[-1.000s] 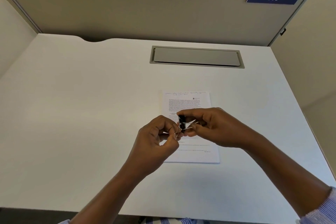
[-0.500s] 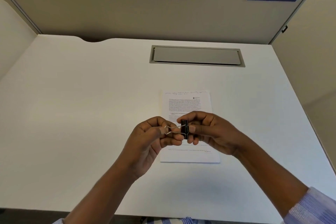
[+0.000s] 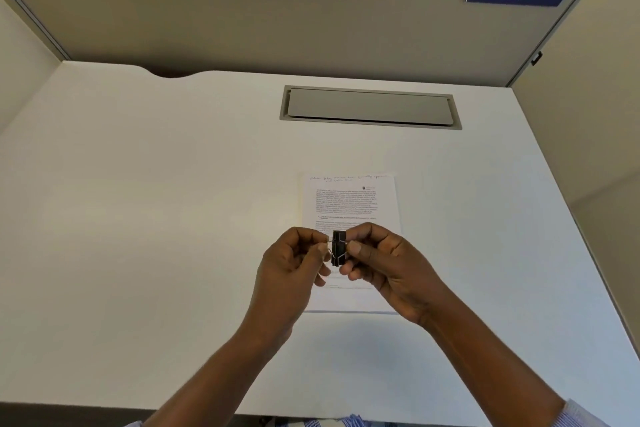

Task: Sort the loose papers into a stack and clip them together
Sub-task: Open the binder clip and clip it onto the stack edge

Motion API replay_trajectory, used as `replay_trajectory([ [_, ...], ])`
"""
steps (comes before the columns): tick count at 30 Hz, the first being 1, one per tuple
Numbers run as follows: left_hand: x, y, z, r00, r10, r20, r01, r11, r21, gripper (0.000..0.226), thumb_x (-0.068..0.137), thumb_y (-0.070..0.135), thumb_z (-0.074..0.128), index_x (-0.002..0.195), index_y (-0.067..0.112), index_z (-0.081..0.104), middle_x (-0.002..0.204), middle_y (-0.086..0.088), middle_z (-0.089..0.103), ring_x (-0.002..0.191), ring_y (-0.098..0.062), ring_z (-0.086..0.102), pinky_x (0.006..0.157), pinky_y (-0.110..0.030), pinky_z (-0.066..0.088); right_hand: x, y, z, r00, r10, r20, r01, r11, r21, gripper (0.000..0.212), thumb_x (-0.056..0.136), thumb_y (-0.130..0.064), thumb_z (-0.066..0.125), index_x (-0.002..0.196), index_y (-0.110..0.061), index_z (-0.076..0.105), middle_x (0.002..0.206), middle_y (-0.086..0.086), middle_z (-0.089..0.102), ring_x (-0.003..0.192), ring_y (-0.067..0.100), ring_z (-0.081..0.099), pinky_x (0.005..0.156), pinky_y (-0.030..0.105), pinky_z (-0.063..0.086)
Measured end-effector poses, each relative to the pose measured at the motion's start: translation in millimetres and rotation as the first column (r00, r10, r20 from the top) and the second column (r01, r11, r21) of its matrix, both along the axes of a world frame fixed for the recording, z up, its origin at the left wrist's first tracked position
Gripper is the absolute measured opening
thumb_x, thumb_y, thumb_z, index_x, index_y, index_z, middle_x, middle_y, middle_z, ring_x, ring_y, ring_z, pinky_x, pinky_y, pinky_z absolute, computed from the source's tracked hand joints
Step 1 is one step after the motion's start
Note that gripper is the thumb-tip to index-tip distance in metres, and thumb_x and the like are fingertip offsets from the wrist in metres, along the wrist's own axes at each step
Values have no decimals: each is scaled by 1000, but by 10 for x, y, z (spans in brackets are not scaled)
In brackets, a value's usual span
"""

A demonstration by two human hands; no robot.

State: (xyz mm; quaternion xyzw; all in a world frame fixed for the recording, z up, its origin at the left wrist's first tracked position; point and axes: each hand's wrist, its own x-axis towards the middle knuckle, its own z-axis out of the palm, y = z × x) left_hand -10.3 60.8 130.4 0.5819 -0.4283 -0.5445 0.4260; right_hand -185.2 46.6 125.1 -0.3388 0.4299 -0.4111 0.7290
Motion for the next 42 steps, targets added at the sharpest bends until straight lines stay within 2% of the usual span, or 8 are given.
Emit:
replay_trajectory([
  [5,-56,86,8,991,-92,100,104,987,-122,14,100,21,60,106,24,72,88,8,77,79,-10,71,70,-18,55,22,22,3,951,-99,-291,42,979,-197,6,94,-4,65,100,-3,68,86,14,75,75,22,72,72,33,60],
  [11,-41,-41,-110,998,-49,50,54,991,-125,19,101,7,56,98,15,73,79,-3,76,73,-21,72,69,-21,55,6,-29,-88,809,-75,-583,-73,971,-226,34,86,-37,75,119,-40,65,111,-8,68,89,14,70,80,28,60],
  [16,-7,-165,-228,980,-196,20,197,977,-76,16,101,9,57,96,12,72,81,-7,75,75,-25,72,74,-34,60,-71,-79,-203,851,-30,-525,-58,987,-149,15,86,-31,77,100,-24,73,92,2,75,83,21,72,74,30,61],
  [19,-61,-354,-404,958,-226,177,239,970,-53,11,98,20,63,106,19,70,87,-1,75,77,-19,73,75,-35,61,-155,-144,-430,921,-105,-375,88,994,-63,17,92,-21,71,105,-11,70,91,11,75,82,25,72,75,32,59],
  [24,-97,-1097,-922,641,-275,716,414,910,-22,50,88,34,73,130,11,59,121,-7,61,102,-24,65,90,-37,53,-351,-261,-875,933,-346,-98,359,914,191,28,93,-26,64,111,-4,67,93,16,73,84,27,71,76,33,58],
  [29,-143,-1907,-1104,218,-325,920,530,831,168,73,84,44,74,137,3,44,139,-15,45,126,-34,49,102,-45,46,-439,-341,-1179,921,-364,-139,389,866,314,32,96,-24,64,115,2,67,92,18,75,78,26,74,68,30,62],
  [36,-159,-2380,-1142,6,-455,890,567,735,372,94,67,54,86,134,2,45,135,-12,43,124,-31,47,101,-43,47,-481,-365,-1260,936,-332,-118,353,875,330,34,95,-24,66,114,4,67,97,24,75,86,30,74,80,35,62],
  [42,-232,-2513,-1178,4,-475,880,534,745,400,102,61,51,91,136,3,42,135,-13,45,125,-31,45,102,-44,45,-474,-374,-1297,931,-335,-147,365,876,316,33,94,-24,67,111,4,67,102,26,75,88,32,74,86,40,61],
])
